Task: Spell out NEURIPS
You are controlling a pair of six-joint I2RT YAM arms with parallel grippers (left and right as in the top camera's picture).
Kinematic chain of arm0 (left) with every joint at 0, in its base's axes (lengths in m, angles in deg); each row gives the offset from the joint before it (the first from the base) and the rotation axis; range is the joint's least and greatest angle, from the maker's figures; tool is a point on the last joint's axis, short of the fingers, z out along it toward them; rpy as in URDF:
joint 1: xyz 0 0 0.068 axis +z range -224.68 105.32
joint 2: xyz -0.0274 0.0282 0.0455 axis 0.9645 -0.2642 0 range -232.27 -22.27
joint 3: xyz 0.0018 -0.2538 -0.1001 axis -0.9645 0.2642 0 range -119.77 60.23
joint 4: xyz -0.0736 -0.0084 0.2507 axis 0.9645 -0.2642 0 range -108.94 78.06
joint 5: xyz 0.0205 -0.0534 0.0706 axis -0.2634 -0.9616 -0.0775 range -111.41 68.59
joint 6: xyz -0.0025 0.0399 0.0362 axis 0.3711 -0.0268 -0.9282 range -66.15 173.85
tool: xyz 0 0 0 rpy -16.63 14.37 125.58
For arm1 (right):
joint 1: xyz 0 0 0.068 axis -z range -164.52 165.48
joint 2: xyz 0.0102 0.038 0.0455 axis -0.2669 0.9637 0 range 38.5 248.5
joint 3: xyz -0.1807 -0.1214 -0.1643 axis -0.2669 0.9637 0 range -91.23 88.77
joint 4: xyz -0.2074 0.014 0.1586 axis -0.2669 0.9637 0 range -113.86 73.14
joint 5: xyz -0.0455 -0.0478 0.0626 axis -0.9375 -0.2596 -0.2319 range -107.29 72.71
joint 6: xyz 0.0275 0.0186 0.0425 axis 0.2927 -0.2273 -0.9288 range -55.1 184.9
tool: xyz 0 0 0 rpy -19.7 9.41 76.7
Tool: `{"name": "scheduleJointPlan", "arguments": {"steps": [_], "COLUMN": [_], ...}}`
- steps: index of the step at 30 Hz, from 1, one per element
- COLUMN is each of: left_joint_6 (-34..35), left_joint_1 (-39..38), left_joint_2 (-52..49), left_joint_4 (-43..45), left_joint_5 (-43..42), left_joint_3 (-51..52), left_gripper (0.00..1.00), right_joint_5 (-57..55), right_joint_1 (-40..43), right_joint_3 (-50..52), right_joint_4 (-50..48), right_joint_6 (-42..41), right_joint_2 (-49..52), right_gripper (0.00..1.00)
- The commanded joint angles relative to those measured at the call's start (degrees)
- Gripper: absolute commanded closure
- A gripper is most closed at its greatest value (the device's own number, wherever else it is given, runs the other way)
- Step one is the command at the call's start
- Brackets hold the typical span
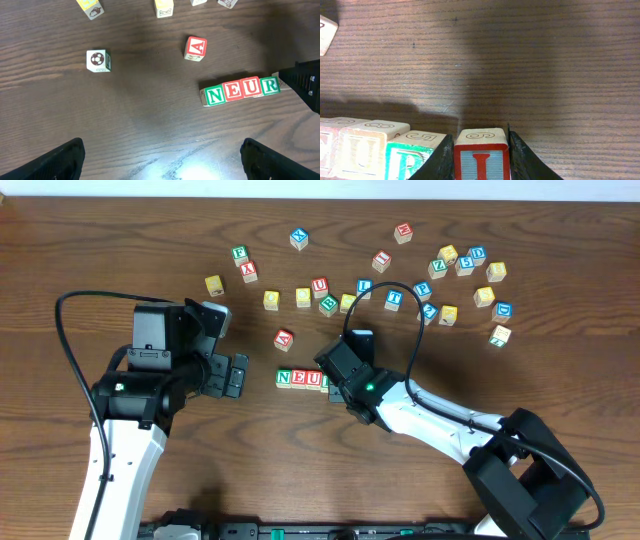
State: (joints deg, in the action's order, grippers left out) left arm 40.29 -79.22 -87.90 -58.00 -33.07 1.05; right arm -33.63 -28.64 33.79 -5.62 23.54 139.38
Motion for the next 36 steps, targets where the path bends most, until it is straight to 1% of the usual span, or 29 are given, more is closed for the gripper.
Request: {"name": "scheduleJointPlan", "arguments": {"steps": [1,10,15,20,36], "left_joint_6": [-0.3,-0.3,-0.3,-0.3,-0.3], "left_joint_1": [0.2,0.2,0.2,0.2,0.2], "left_joint_2": [0.0,0.0,0.0,0.0,0.0], "left_joint_4": [0.0,0.0,0.0,0.0,0.0], "left_joint_5": [0.5,0.5,0.5,0.5,0.5], "left_joint_3": [-1.6,-1.6,-1.6,-1.6,-1.6], "left_gripper": [0.02,0.02,0.02,0.02,0.02], "right_joint_5": [-1.6,-1.7,-1.7,-1.7,-1.5], "right_joint_1": [0.2,0.2,0.2,0.2,0.2], "right_joint_3": [0.3,0.3,0.3,0.3,0.3], "right_joint_4": [-0.3,-1.2,-2.0,-2.0,-1.9], "right_joint_6": [0.1,0.1,0.3,0.3,0.3], "right_joint_2": [0.5,1.0,2.3,2.3,2.2], "right_gripper": [0.75,0.75,0.73,0.75,0.75]}}
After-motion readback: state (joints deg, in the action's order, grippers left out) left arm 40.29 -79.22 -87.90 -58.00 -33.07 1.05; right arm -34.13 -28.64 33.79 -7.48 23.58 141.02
